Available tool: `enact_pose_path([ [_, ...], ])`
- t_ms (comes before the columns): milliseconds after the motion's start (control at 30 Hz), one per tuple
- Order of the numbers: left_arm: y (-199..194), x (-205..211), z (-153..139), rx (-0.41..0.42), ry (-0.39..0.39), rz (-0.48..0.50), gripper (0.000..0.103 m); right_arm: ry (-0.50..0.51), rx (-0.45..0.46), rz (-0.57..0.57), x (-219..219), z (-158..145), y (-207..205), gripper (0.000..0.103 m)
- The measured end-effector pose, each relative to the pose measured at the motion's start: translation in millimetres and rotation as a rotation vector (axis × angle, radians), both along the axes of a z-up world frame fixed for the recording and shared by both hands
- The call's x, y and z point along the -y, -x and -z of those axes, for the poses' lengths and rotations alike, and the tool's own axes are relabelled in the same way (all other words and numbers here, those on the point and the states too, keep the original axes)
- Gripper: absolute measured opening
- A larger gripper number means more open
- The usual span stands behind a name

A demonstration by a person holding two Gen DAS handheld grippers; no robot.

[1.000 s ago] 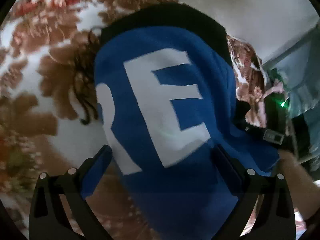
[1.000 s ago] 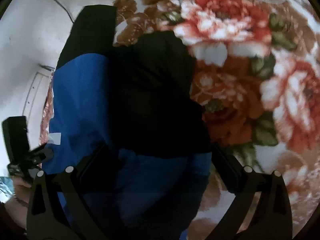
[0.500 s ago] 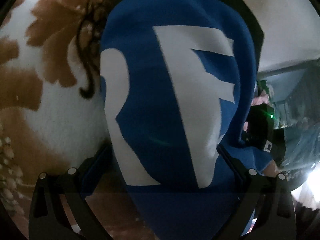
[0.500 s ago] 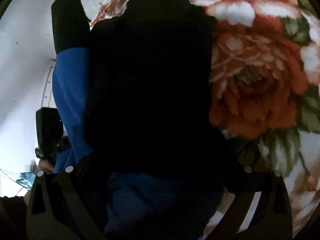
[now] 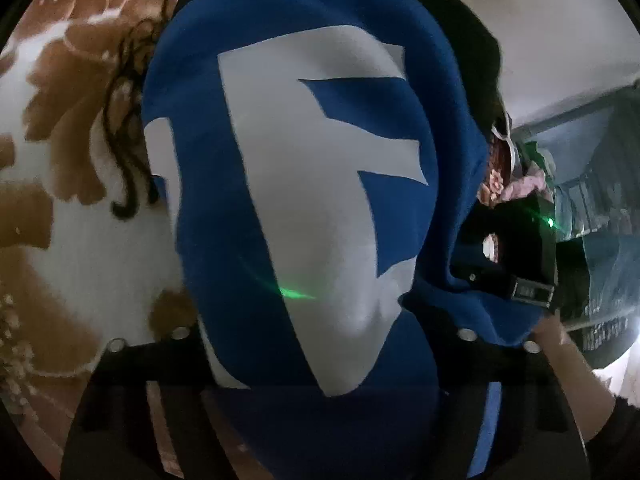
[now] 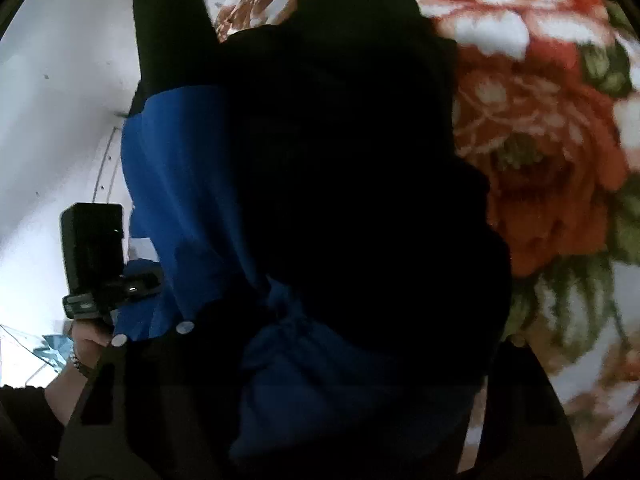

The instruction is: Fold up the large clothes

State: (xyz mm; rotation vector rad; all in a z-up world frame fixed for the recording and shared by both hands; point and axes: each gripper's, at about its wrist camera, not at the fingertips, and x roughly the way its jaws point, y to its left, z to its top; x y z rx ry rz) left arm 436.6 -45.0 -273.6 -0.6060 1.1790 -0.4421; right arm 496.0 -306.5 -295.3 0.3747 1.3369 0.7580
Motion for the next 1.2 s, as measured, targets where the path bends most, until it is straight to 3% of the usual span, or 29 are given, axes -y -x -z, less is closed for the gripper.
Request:
enact_pose_path([
  [67, 3, 3, -8, 0.012, -0.017, -0.020, 0.057, 0.011, 0.040, -0.004, -3, -12, 5, 0.048],
  [133, 11, 20, -39, 0.099, -0.071, 0.026, 0.043, 0.021, 0.100, -0.025, -6, -32, 16, 0.042],
  [400, 37, 39, -101, 0.173, -0.036, 0.059, 0.041, -0.056, 0.133, -0.017, -5, -82, 55, 0.040],
  [533, 68, 40, -152, 0.232, -0.043, 0.088, 0.041, -0.088, 0.185, 0.014, 5, -129, 78, 0.040],
  [733, 132, 57, -225, 0.224, -0.055, 0.186, 0.041, -0.088, 0.180, 0.122, 50, -205, 175, 0.040],
  [933, 215, 137, -276, 0.158, -0.029, 0.357, 0.041, -0.051, 0.108, 0.338, 139, -262, 300, 0.040],
  [1100, 266, 254, -300, 0.155, -0.004, 0.507, 0.041, -0.067, 0.091, 0.493, 253, -290, 394, 0.040],
  [1200, 282, 334, -310, 0.167, 0.010, 0.563, 0.041, -0.057, 0.104, 0.549, 329, -304, 420, 0.040],
])
